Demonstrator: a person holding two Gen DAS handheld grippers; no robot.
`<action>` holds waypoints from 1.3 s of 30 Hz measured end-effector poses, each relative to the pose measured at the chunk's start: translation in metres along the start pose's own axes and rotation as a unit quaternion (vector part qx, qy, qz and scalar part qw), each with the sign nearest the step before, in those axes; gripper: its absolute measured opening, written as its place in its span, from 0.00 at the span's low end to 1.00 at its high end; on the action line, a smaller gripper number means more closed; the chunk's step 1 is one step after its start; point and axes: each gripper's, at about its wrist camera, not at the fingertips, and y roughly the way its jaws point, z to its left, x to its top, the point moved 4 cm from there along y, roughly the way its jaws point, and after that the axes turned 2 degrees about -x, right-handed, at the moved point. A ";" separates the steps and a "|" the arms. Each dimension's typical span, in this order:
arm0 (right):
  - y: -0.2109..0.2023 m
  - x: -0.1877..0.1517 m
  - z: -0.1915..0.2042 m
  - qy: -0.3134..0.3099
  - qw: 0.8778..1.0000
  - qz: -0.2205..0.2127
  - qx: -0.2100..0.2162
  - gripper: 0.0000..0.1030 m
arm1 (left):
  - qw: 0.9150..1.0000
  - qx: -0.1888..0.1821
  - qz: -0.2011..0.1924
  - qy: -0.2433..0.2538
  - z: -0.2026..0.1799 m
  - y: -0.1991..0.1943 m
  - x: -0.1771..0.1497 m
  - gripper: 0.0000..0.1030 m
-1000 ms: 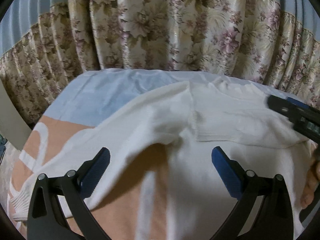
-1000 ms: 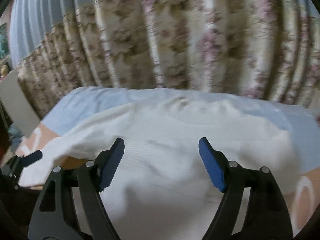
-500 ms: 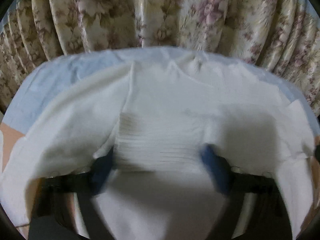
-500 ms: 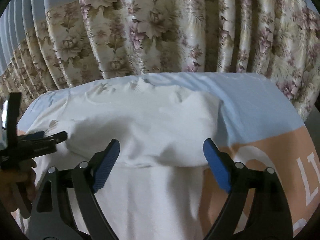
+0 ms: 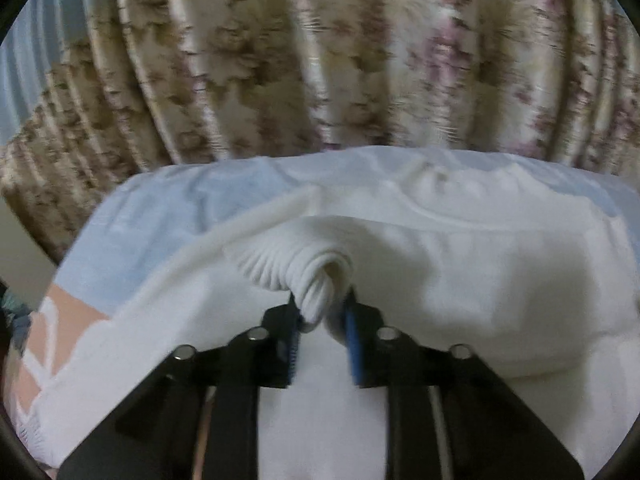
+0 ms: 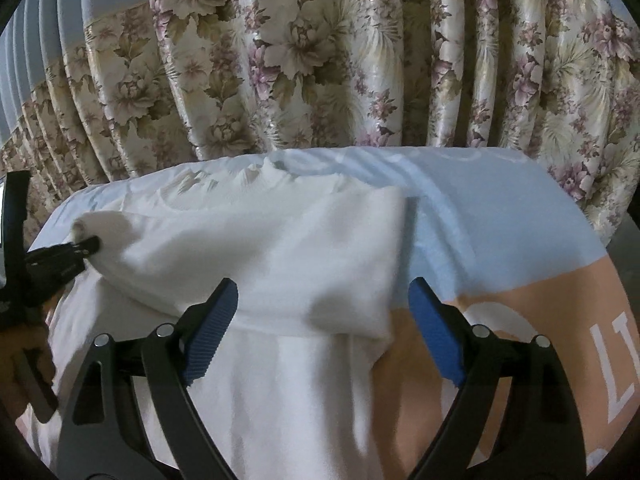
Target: Fold small clothes
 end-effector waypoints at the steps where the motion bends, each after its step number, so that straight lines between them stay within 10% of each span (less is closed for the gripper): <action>1: 0.003 0.000 0.000 0.000 1.000 0.005 -0.003 0.88 | 1.000 0.013 0.007 0.005 0.005 0.004 -0.002 0.60; 4: 0.016 -0.004 0.002 -0.010 0.999 0.028 -0.020 0.88 | 0.999 0.031 0.008 0.005 0.016 0.008 -0.011 0.87; 17: -0.036 -0.036 0.034 -0.038 0.999 0.010 -0.011 0.88 | 1.000 0.012 -0.020 0.016 0.059 -0.054 -0.070 0.88; 28: -0.143 -0.135 0.094 -0.063 0.997 -0.051 -0.013 0.92 | 0.998 0.043 -0.038 0.001 0.152 -0.148 -0.168 0.88; 39: -0.163 -0.162 0.119 -0.069 0.996 -0.044 0.019 0.93 | 0.987 0.106 -0.027 -0.119 0.274 -0.185 -0.223 0.87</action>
